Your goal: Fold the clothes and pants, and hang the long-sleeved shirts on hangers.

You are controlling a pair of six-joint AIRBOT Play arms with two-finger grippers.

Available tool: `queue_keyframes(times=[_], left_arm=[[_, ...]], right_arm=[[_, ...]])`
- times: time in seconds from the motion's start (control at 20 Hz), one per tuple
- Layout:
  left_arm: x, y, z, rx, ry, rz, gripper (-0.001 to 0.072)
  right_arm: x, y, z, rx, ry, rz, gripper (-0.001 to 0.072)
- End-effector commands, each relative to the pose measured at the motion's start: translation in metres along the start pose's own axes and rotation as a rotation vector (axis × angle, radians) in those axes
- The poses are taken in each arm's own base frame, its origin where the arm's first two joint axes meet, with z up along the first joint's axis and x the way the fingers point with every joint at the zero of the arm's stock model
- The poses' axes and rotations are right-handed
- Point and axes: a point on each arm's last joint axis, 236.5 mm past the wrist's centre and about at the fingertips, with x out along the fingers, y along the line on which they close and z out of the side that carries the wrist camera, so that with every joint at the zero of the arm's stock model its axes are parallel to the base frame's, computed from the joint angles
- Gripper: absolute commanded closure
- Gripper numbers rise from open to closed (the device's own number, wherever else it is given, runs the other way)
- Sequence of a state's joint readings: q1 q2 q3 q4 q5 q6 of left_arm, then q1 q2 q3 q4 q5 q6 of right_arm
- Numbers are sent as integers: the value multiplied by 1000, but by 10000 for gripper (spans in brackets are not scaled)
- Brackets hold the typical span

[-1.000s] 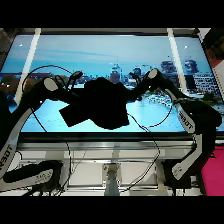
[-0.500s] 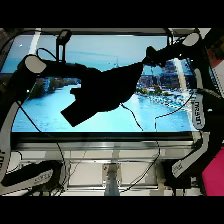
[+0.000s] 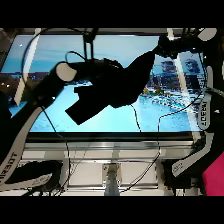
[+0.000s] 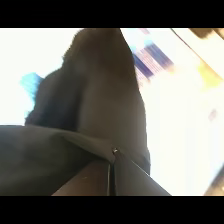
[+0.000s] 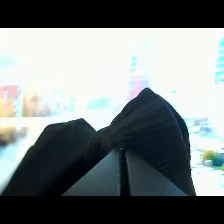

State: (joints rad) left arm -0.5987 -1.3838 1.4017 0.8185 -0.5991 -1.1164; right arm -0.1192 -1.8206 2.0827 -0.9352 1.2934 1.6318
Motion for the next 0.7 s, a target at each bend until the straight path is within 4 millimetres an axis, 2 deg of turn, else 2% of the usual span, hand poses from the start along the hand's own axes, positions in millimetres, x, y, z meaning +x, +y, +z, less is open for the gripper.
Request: queue_keyframes(times=[0.0, 0.15, 0.25, 0.3, 0.35, 0.4, 0.45, 0.5, 0.6, 0.65], left_arm=[[41, -64, -77, 4, 213, -140, 703], [64, -124, -135, 48, 334, -239, 703], [70, -155, -154, 76, 350, -279, 702], [73, -166, -155, 86, 333, -285, 692], [76, -170, -150, 95, 301, -280, 499], [79, -170, -142, 92, 264, -269, 189], [80, -167, -134, 90, 233, -256, 75], [79, -158, -125, 83, 213, -239, 75], [74, -126, -102, 100, 174, -182, 86], [68, -103, -86, 121, 146, -137, 192]], right_arm=[[-29, -65, 15, 65, -48, -173, 704], [-62, -121, 28, 147, -107, -314, 704], [-73, -138, 30, 164, -122, -345, 701], [-76, -142, 33, 164, -134, -354, 697], [-77, -144, 37, 164, -152, -355, 638], [-78, -144, 40, 161, -164, -354, 409], [-78, -143, 42, 155, -170, -353, 166], [-79, -143, 42, 150, -172, -354, 132], [-82, -145, 40, 125, -159, -363, 132], [-82, -146, 35, 103, -134, -369, 135]])
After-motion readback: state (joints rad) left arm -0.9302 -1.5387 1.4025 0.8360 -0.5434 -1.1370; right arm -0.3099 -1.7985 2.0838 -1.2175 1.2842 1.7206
